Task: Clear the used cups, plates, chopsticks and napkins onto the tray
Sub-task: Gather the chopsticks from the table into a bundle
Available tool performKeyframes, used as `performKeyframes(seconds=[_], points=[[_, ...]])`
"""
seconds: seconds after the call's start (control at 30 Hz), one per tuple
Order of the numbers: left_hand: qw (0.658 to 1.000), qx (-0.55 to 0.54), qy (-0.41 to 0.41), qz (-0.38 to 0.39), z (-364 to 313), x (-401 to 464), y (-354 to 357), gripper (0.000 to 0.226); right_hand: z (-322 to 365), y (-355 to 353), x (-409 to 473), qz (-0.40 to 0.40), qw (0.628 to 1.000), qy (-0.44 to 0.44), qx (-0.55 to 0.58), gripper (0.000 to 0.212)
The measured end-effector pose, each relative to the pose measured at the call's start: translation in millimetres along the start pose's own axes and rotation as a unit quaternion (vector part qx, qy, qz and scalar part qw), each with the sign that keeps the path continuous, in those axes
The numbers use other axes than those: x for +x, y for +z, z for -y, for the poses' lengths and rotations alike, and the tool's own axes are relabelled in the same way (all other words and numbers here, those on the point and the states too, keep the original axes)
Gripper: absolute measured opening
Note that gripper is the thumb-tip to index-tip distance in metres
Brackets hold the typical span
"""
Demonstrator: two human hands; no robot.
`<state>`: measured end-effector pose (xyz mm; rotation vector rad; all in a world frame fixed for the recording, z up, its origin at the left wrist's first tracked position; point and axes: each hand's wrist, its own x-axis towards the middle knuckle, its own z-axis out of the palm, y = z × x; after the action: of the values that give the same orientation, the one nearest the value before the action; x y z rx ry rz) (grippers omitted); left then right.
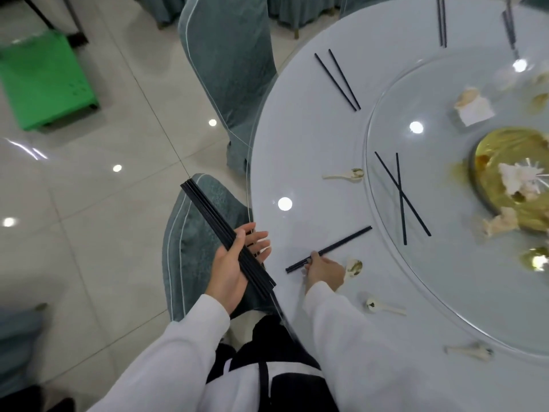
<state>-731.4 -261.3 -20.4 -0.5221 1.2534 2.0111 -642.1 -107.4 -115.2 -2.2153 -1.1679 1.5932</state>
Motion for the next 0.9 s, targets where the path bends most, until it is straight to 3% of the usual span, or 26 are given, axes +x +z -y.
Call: performKeyframes(seconds=[0.23, 0.53, 0.63, 0.73, 0.9], points=[[1.0, 0.01, -0.022, -0.002, -2, -2, -8, 0.033, 5, -11, 8, 0.053, 0.993, -0.028, -0.101, 0.019], [0.995, 0.04, -0.077, 0.041, -8, -2, -26, 0.034, 26, -15, 10, 0.117, 0.943, -0.112, -0.292, 0.014], [0.99, 0.065, -0.106, 0.06, -14, 0, -29, 0.034, 26, -19, 5, 0.121, 0.945, -0.114, -0.282, 0.011], [0.984, 0.086, -0.133, 0.08, -20, 1, -29, 0.032, 19, -26, -10, 0.159, 0.956, -0.135, -0.208, 0.026], [0.971, 0.13, -0.157, 0.126, -29, 2, -27, 0.031, 30, -45, -61, 0.238, 0.929, -0.233, -0.16, 0.027]])
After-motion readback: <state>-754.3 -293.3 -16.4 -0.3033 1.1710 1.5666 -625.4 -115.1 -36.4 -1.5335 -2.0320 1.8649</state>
